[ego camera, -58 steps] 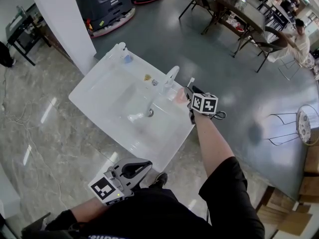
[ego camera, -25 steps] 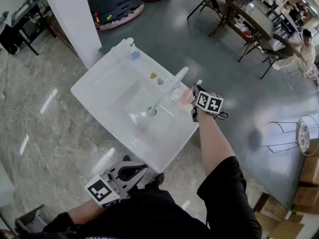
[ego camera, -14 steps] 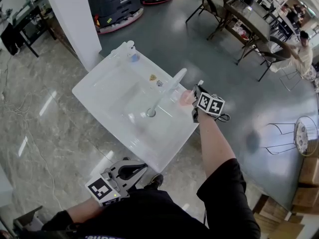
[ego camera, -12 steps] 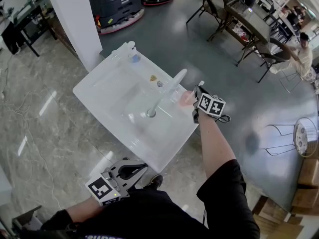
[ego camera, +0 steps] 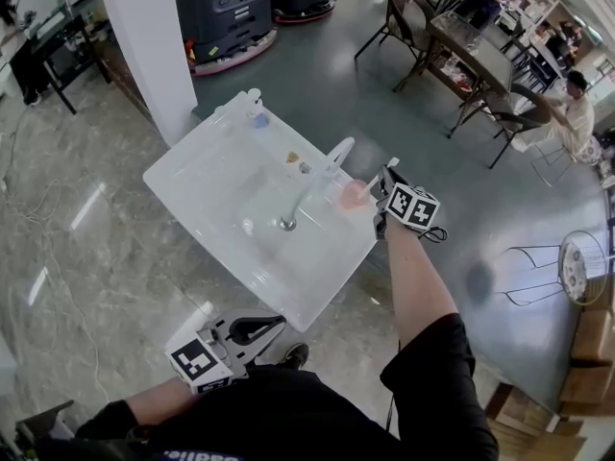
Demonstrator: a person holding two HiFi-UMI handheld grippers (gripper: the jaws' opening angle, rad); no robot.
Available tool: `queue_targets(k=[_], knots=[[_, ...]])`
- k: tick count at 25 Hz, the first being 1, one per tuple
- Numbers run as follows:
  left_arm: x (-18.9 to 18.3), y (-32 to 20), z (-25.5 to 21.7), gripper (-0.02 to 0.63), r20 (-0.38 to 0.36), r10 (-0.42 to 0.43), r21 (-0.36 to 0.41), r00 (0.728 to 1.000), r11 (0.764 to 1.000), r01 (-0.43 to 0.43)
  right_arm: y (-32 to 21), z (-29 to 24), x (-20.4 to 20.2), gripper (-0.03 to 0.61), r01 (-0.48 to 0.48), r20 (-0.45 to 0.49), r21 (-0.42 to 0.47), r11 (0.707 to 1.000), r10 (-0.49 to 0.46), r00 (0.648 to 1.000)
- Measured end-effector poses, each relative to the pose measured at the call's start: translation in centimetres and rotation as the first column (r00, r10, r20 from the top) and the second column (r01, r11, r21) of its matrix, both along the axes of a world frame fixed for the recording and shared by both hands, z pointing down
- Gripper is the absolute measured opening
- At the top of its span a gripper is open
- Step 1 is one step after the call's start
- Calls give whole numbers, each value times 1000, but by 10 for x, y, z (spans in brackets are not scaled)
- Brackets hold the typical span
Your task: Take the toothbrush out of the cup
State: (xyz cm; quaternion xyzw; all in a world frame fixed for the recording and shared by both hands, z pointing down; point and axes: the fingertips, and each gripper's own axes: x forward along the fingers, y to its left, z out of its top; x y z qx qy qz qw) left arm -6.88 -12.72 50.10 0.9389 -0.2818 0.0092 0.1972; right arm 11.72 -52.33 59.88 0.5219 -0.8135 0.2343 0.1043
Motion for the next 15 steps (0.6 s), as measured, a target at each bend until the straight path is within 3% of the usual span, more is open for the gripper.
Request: queue_targets(k=[15], knots=[[13, 12, -18, -2, -31, 17, 37, 999, 999, -16, 47, -13, -1, 23, 71, 31, 10, 997, -71, 997]])
